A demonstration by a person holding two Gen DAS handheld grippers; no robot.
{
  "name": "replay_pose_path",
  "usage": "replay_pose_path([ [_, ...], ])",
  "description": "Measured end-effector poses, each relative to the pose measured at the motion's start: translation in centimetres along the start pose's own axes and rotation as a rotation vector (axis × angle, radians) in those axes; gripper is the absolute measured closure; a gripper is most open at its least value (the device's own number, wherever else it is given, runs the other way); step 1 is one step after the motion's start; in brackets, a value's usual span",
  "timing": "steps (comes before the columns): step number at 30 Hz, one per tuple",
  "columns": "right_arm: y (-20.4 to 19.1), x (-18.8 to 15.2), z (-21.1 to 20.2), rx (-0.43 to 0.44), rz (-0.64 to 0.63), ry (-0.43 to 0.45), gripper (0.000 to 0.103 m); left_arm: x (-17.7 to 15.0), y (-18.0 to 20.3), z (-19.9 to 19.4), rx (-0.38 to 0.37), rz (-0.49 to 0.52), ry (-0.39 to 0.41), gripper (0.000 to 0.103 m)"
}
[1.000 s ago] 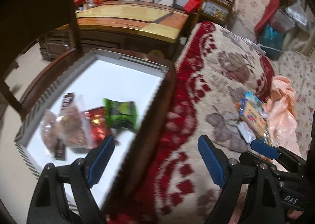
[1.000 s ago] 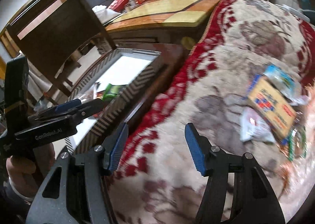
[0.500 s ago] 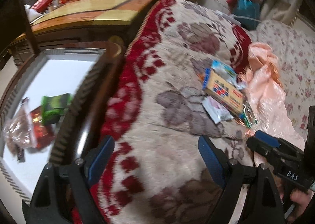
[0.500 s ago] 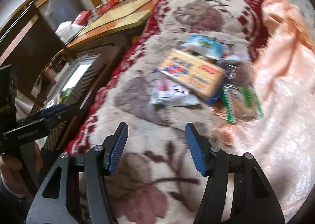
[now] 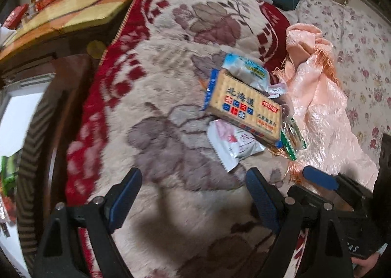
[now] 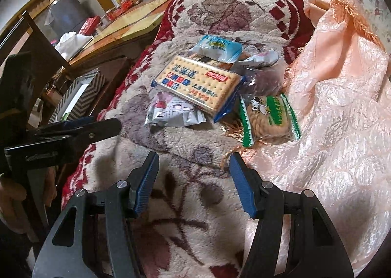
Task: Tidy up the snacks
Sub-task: 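Grasp the white packet with left gripper while right grasps the cracker pack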
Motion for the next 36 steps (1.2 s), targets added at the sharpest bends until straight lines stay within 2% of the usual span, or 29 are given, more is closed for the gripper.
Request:
replay_pose_path([
  [3, 0.9, 0.0, -0.1, 0.009, 0.042, 0.0, 0.043, 0.8, 0.7, 1.3, -0.026, -0.04, -0.026, 0.015],
  [6, 1.4, 0.0, -0.2, 0.007, 0.059, -0.006, 0.043, 1.5, 2.1, 2.9, -0.028, -0.036, -0.045, 0.015],
  [15, 2.9, 0.2, -0.6, 0.035, 0.127, 0.01, 0.043, 3.3, 5.0, 7.9, 0.121, 0.034, -0.103, 0.014],
  [18, 3.2, 0.3, -0.6, 0.033, 0.138, 0.016, 0.043, 3.3, 4.8, 8.0, 0.117, 0.038, -0.082, 0.016],
  [19, 3.3, 0.4, -0.6, 0.032, 0.141, 0.018, 0.043, 3.4, 4.4, 7.8, 0.111, 0.027, -0.069, 0.026],
  [20, 3.3, 0.4, -0.7, 0.033, 0.144, 0.02, 0.043, 3.5, 4.0, 7.6, 0.118, 0.028, -0.062, 0.04],
  [21, 3.3, 0.4, -0.7, 0.035, 0.145, 0.022, 0.043, 3.5, 3.5, 7.4, 0.118, 0.029, -0.057, 0.046],
  [23, 3.2, 0.5, -0.7, 0.035, 0.141, 0.025, 0.043, 3.5, 2.3, 6.8, 0.08, 0.019, -0.053, 0.069],
  [26, 2.7, 0.8, -0.6, 0.046, 0.122, 0.032, 0.043, 3.0, 0.6, 5.8, 0.033, -0.006, -0.055, 0.078],
  [29, 1.1, 1.6, -0.3, 0.055, 0.037, 0.04, 0.043, 2.1, -0.4, 4.3, 0.022, -0.019, -0.035, 0.08],
  [31, -0.4, 2.8, 0.4, 0.037, -0.063, 0.04, 0.038, 1.6, -0.7, 3.1, 0.021, -0.014, -0.014, 0.082],
  [33, -2.1, 4.5, 1.5, 0.007, -0.2, 0.038, 0.038, 1.3, -1.2, 2.3, 0.0, -0.023, -0.013, 0.083],
  [36, -4.3, 6.9, 4.0, 0.006, -0.395, -0.004, 0.038, 0.9, -2.2, 1.6, -0.035, -0.035, -0.024, 0.084],
])
Point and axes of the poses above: each gripper's, at about its wrist camera, not at the fingertips, and z roughly the way its jaws point, y to its right, x to its top, the point moved 2 cm from there along z, roughly the way its jaws point, and after that the axes turned 4 degrees about y, right-handed, at the moved point
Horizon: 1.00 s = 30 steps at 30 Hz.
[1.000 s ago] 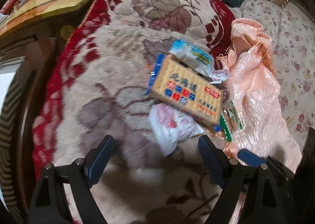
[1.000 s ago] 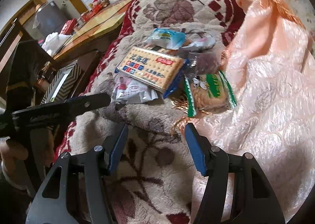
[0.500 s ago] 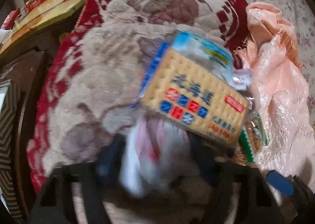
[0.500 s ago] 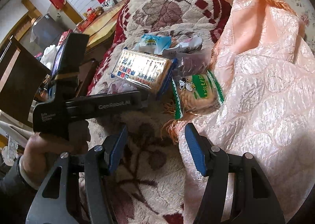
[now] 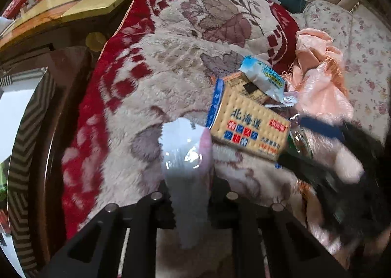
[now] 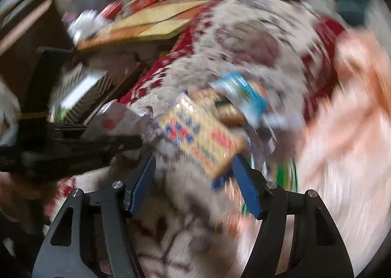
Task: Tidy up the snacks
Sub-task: 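Grasp the white packet with left gripper while right grasps the cracker pack, then carry the white packet to the tray with left gripper while right carries the cracker pack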
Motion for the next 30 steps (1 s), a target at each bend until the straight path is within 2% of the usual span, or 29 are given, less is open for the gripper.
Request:
replay_pose_path([
  [2, -0.4, 1.1, 1.4, -0.014, -0.132, -0.03, 0.037, -0.2, -0.8, 0.0, -0.027, -0.009, -0.014, 0.084],
  [3, -0.7, 1.3, 2.1, -0.014, -0.203, -0.054, 0.033, -0.2, -1.2, 0.0, -0.041, -0.017, -0.019, 0.084],
  [6, -1.0, 1.1, 3.9, -0.018, -0.367, -0.13, 0.031, 0.0, -2.4, 0.1, -0.08, -0.048, -0.027, 0.084],
  [11, -0.2, 0.6, 6.6, -0.003, -0.391, -0.206, 0.031, 0.5, -2.6, 0.7, -0.096, -0.047, -0.029, 0.084],
  [13, -0.2, 0.2, 7.3, -0.021, -0.372, -0.199, 0.035, 0.7, -2.8, 1.0, -0.093, -0.059, -0.026, 0.083],
  [15, -0.3, 0.0, 7.1, -0.035, -0.338, -0.166, 0.043, 0.8, -3.0, 1.0, -0.087, -0.071, -0.022, 0.083],
  [20, -0.3, -0.4, 6.0, -0.092, -0.25, -0.132, 0.045, 0.5, -2.7, -0.6, -0.047, -0.031, 0.019, 0.084],
  [22, 0.3, -0.3, 4.6, -0.074, -0.153, -0.102, 0.046, 0.3, -2.9, -1.6, -0.05, -0.032, 0.032, 0.084],
  [26, 0.6, -0.4, 1.8, -0.07, -0.034, -0.042, 0.047, -0.7, -3.1, -3.6, -0.009, -0.02, 0.057, 0.084],
  [28, 0.3, -0.6, 0.4, -0.008, 0.048, -0.011, 0.047, -1.4, -3.4, -4.2, 0.01, -0.025, 0.063, 0.084],
  [30, -0.8, -0.8, -0.5, -0.016, 0.058, 0.012, 0.047, -2.2, -3.8, -5.1, 0.031, -0.029, 0.075, 0.084],
])
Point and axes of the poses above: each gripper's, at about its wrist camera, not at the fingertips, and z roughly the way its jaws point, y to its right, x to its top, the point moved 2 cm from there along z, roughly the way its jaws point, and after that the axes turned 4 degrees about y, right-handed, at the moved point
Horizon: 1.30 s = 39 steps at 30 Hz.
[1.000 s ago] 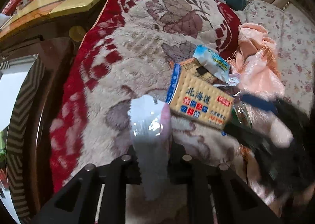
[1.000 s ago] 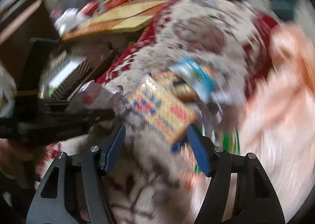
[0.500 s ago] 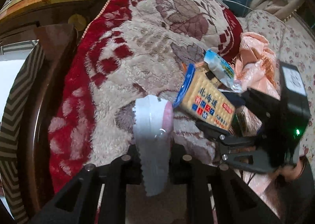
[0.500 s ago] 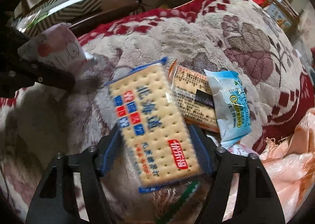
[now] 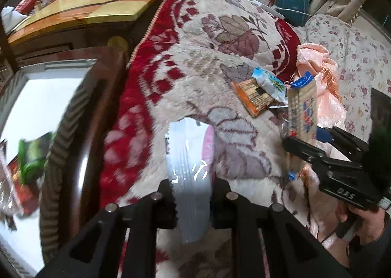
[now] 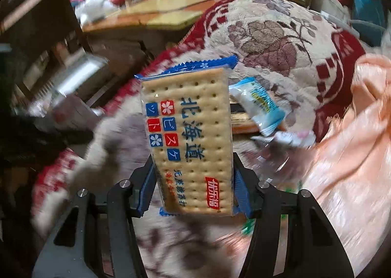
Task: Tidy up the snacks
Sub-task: 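Carry the white packet to the tray with left gripper while right carries the cracker pack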
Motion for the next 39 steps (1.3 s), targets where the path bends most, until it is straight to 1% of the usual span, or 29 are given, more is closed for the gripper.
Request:
replay_pose_path([
  [4, -2.4, -1.1, -0.9, 0.066, 0.076, 0.015, 0.048, -1.4, -1.0, -1.6, 0.043, -0.007, 0.014, 0.084],
  [9, -5.8, -2.5, -0.8, 0.114, 0.089, -0.001, 0.048, -2.6, -2.1, -3.6, 0.089, -0.004, 0.045, 0.084],
  [12, -7.9, -2.7, -0.8, 0.129, 0.068, -0.013, 0.048, -2.8, -3.0, -4.7, 0.108, -0.01, 0.067, 0.084],
  [16, -10.4, -2.0, -0.8, 0.155, 0.043, -0.01, 0.048, -3.0, -4.4, -5.8, 0.126, -0.03, 0.087, 0.084],
  [24, -14.0, -0.8, -0.3, 0.194, 0.009, -0.027, 0.048, -3.4, -8.0, -7.7, 0.159, -0.09, 0.119, 0.084],
  [32, -17.4, 1.1, 0.7, 0.243, -0.029, -0.04, 0.047, -3.4, -12.7, -9.2, 0.219, -0.165, 0.146, 0.084],
  [39, -20.3, 2.6, 1.7, 0.281, -0.071, -0.05, 0.048, -3.4, -16.0, -9.8, 0.27, -0.202, 0.153, 0.084],
])
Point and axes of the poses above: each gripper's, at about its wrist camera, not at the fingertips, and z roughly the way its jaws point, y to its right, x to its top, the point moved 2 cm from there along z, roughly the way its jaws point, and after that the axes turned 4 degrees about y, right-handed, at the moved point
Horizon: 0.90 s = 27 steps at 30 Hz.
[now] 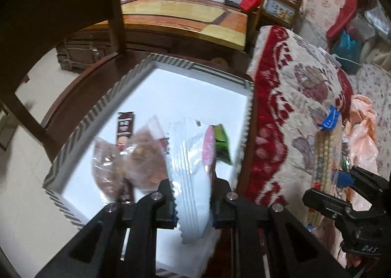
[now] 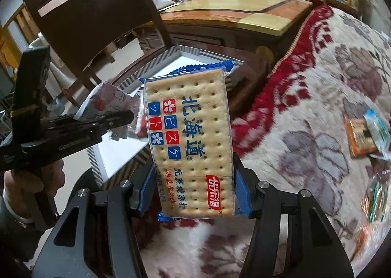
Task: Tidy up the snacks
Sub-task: 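Carry the white packet to the tray with left gripper while right carries the cracker pack, then release the white packet with left gripper while right drops the cracker pack into the tray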
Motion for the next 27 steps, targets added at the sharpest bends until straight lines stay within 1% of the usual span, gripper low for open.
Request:
replay_pose_path([
  [6, -1.9, 1.1, 1.6, 0.027, -0.035, -0.024, 0.047, 0.2, -2.1, 0.6, 0.02, -0.039, -0.001, 0.084],
  [14, -3.6, 2.5, 3.0, 0.037, -0.074, -0.036, 0.047, 0.1, -4.7, 1.2, 0.045, -0.086, -0.009, 0.084],
  [22, -5.0, 4.1, 5.5, 0.042, -0.111, -0.057, 0.048, 0.3, -5.3, 1.9, 0.049, -0.096, -0.015, 0.084],
  [27, -5.3, 4.6, 6.6, 0.053, -0.108, -0.067, 0.048, 0.5, -5.3, 2.1, 0.05, -0.093, -0.014, 0.084],
])
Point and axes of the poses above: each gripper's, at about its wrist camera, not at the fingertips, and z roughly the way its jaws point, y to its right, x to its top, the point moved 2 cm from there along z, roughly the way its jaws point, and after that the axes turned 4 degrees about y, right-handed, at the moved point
